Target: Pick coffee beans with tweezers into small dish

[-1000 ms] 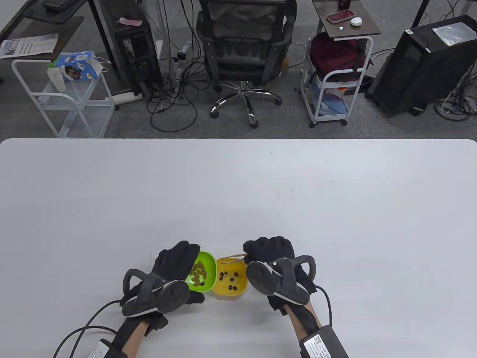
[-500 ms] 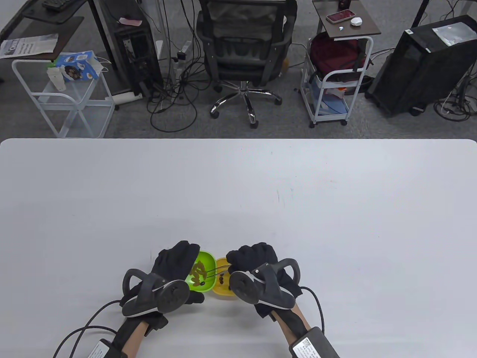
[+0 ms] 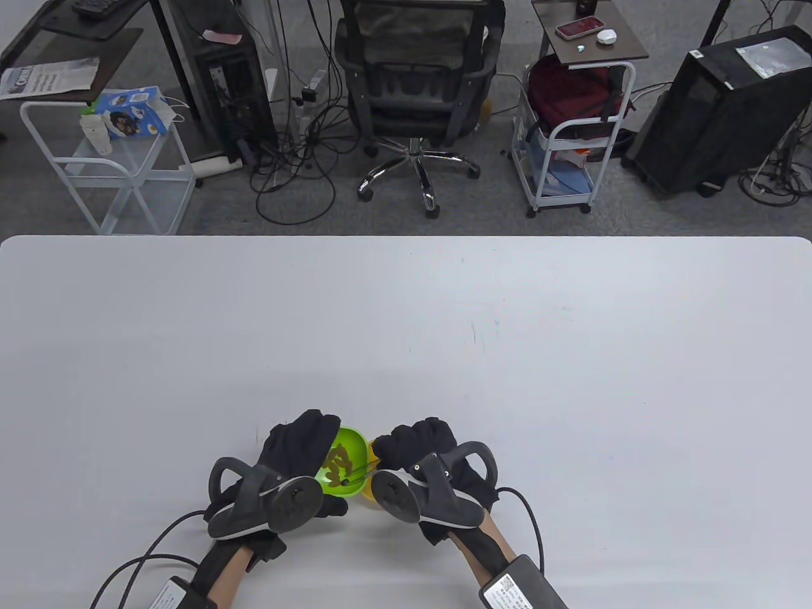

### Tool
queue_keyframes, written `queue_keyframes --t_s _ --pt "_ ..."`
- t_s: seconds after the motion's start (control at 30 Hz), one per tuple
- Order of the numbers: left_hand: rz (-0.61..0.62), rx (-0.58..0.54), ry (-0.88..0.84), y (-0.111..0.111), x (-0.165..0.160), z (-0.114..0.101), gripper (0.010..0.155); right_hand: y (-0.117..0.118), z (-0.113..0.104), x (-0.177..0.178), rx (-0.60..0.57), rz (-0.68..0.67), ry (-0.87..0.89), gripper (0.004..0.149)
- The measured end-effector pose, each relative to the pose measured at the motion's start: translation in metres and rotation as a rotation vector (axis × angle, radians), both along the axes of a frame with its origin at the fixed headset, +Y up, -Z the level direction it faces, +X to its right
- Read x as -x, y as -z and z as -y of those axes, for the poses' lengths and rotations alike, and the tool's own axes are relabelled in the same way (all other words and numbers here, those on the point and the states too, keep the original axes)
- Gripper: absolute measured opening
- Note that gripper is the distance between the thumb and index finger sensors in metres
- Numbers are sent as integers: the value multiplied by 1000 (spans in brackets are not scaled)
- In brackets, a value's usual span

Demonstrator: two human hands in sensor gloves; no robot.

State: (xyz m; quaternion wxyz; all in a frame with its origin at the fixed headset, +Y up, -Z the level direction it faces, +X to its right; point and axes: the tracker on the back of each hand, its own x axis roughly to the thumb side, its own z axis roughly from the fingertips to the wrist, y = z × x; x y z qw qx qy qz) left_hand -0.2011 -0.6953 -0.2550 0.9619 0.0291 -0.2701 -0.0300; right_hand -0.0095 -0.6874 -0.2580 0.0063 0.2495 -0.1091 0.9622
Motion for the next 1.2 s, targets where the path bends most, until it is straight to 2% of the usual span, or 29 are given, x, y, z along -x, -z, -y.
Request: queue_keyframes --t_s 0.37,1.2 --pt "1 1 3 0 0 0 113 0 3 9 -30 -1 -74 42" --pt "-1 2 3 0 0 0 113 2 2 9 -22 11 -80 42"
